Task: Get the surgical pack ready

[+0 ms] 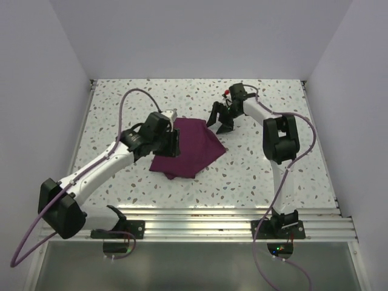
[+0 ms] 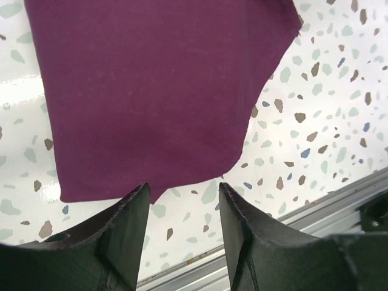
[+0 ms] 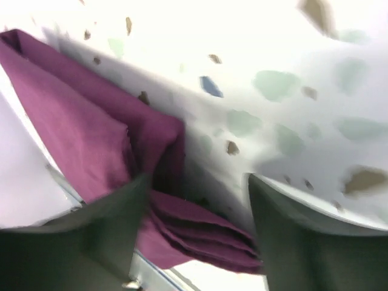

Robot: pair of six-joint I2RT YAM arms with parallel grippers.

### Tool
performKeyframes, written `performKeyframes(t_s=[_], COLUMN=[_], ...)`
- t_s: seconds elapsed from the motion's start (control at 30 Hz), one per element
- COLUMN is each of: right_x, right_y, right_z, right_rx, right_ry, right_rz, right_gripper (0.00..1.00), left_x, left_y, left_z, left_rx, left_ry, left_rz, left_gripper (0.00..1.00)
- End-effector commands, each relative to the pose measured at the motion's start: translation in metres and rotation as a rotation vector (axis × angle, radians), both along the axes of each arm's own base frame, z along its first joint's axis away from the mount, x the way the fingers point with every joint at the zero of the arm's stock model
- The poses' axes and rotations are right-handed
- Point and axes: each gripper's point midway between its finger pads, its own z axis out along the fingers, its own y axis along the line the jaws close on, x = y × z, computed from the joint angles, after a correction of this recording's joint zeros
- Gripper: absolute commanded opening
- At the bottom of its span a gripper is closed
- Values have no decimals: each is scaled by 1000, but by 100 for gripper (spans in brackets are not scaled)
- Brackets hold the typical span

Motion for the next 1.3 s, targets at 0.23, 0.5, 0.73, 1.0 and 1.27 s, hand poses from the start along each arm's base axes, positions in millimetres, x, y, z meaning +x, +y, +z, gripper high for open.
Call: performKeyframes(t_s=[0.23,0.5,0.73,1.0,1.27], right_x=[-78,-146,-171,-174,-176], right_y=[-114,-139,-134,-131,-127], right_z=[29,49,43,40,33], right_rx=[-265,-202,-161,-137,-116], right_ry=[20,-13,-13,-15,2], right_rz=[-133,-190,-185,-178,-163], right_gripper=[99,99,99,99,99], left_x=[15,15,18,20,23], left_y=[-58,-78,-77,-65,-63], left_z=[-38,-94,-114,-118,-122], left_rx=[342,618,698,763,773], left_ry=[7,65,96,89,79], left_rz=[-51,-75,-75,-51,-69], left_gripper=[54,56,59,50,24])
